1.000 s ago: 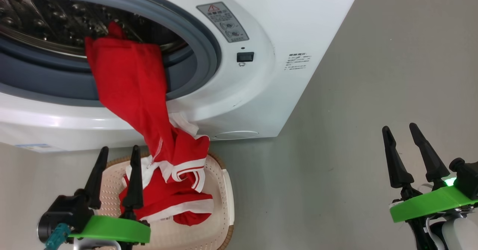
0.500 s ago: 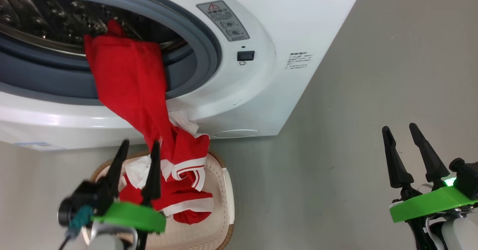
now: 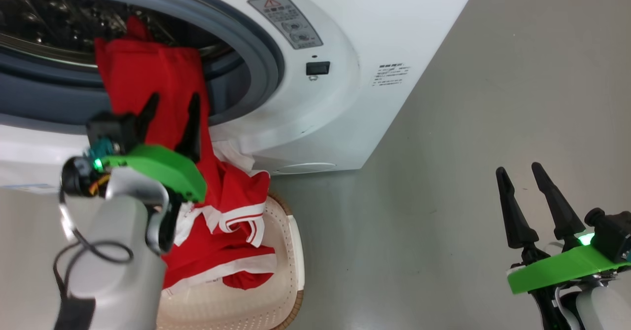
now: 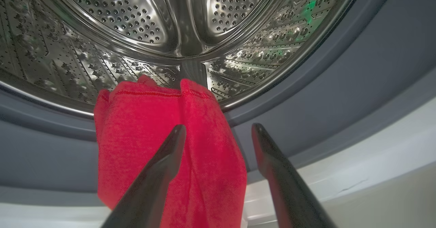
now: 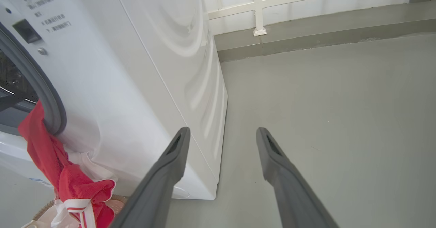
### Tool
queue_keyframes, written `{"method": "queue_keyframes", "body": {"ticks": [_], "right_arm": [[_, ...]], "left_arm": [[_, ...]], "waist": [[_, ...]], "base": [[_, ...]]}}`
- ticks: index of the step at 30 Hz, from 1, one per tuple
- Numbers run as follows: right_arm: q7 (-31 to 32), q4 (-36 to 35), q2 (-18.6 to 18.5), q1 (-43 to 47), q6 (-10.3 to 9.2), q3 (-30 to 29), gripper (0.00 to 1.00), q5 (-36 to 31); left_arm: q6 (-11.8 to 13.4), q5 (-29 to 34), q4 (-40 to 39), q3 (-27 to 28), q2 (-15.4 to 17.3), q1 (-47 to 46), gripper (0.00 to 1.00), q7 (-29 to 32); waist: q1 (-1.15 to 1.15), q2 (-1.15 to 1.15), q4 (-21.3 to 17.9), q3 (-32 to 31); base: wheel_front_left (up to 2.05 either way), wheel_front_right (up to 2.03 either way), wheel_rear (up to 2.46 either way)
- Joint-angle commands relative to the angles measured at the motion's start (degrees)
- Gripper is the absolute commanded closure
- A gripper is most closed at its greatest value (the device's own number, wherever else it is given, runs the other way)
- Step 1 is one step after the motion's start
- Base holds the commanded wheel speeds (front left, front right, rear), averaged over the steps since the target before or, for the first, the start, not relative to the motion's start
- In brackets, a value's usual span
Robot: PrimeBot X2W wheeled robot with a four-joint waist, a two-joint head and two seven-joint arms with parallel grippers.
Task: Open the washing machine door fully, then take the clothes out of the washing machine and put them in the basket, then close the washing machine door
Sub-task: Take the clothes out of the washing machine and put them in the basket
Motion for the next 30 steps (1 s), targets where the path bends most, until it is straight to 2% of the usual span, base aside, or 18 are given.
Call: {"method": "queue_keyframes", "body": {"ticks": [1,6,13,14,15,16,18,19,25,30], "right_arm": [[-0.4,-1.3,-0.4,-1.0,0.37,1.2,0.0,-0.1],[-0.4,-1.3,-0.1,-1.9,0.37,1.2,0.0,0.0],[-0.4,-1.5,0.1,-2.5,0.37,0.9,0.0,0.0],[-0.4,-1.5,0.1,-2.6,0.37,0.8,0.0,0.0],[-0.4,-1.5,0.1,-2.6,0.37,0.7,0.0,0.0],[-0.4,-1.4,0.1,-2.7,0.37,0.7,0.0,0.0],[-0.4,-1.4,0.2,-2.7,0.37,0.6,0.0,0.0],[-0.4,-1.4,0.2,-2.7,0.37,0.6,0.0,-0.1],[-0.4,-1.2,0.3,-2.4,0.37,0.4,0.0,-0.1],[-0.4,-1.2,0.6,-1.9,0.37,0.2,0.0,-0.2]], "left_arm": [[-0.6,-0.5,0.6,1.8,1.9,-2.5,0.0,0.5],[-1.2,-1.3,9.9,1.5,3.0,-9.3,0.0,2.4],[-2.1,-2.0,18.9,0.4,2.9,-14.0,0.0,1.0],[-2.2,-2.1,19.9,0.2,2.9,-14.6,0.03,0.5],[-2.3,-2.3,20.9,0.1,2.9,-15.0,0.2,-0.1],[-2.4,-2.4,21.8,0.0,2.8,-15.4,0.52,-0.5],[-2.6,-2.4,23.5,-0.5,2.7,-16.0,0.96,-1.4],[-2.7,-2.5,24.2,-0.7,2.7,-16.3,1.0,-2.0],[-3.1,-3.7,26.4,-1.4,2.5,-16.1,1.0,-6.0],[-3.2,-4.9,25.3,-1.1,2.4,-13.6,1.0,-7.7]], "waist": [[0.0,0.0,-0.4,0.6],[0.0,0.0,-1.2,1.7],[0.0,0.0,-1.6,2.6],[0.0,0.0,-1.6,2.6],[0.0,0.0,-1.6,2.7],[0.0,0.0,-1.6,2.7],[0.0,0.0,-1.5,2.6],[0.0,0.0,-1.5,2.5],[0.0,0.0,-0.9,1.7],[0.0,0.0,-0.4,1.0]], "base": [[0.0,0.0,0.0],[0.0,0.0,0.0],[0.0,0.0,0.0],[0.0,0.0,0.0],[0.0,0.0,0.0],[0.0,0.0,0.0],[0.0,0.0,0.0],[0.0,0.0,0.0],[0.0,0.0,0.0],[0.0,0.0,0.0]]}}
